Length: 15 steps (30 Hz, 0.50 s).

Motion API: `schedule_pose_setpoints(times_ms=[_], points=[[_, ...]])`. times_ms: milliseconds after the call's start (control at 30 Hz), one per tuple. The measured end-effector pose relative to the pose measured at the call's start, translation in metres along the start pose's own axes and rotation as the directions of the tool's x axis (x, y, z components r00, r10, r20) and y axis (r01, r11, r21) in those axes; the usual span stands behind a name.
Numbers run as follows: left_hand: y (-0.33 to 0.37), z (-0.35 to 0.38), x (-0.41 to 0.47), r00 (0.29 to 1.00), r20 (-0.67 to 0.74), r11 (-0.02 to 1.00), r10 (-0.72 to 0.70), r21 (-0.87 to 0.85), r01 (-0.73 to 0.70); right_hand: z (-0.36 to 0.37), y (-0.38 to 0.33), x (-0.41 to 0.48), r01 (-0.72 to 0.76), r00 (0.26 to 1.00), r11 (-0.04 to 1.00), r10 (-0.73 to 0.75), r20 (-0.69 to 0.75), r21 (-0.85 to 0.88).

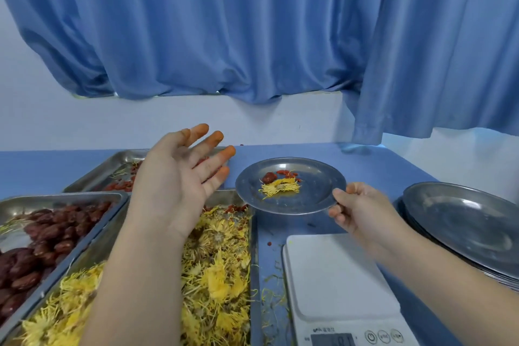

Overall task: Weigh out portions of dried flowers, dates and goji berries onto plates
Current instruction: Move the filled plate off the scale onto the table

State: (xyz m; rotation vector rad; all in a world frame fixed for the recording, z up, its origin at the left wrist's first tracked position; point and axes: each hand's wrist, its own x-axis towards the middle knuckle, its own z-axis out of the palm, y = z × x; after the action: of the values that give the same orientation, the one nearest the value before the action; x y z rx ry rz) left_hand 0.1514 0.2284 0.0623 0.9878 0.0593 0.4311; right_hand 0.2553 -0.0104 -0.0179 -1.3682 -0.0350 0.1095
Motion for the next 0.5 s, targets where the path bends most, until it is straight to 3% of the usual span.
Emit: schedule_pose_setpoints(times_ms=[167,500], points=[[0.007,-0.013,0.001,0.991,-0.127,0.979,0.034,-0.197,-0.058,0.049,0.017,0.064,-0.046,0.996,0.999,0.048,-0.071,0.022],[0.009,-0.030,0.009,0.998,-0.056,0.946,-0.002,-0.323,-0.016,0.096,0.045,0.167,-0.144,0.947,0.987,0.116,-0.298,-0.072]])
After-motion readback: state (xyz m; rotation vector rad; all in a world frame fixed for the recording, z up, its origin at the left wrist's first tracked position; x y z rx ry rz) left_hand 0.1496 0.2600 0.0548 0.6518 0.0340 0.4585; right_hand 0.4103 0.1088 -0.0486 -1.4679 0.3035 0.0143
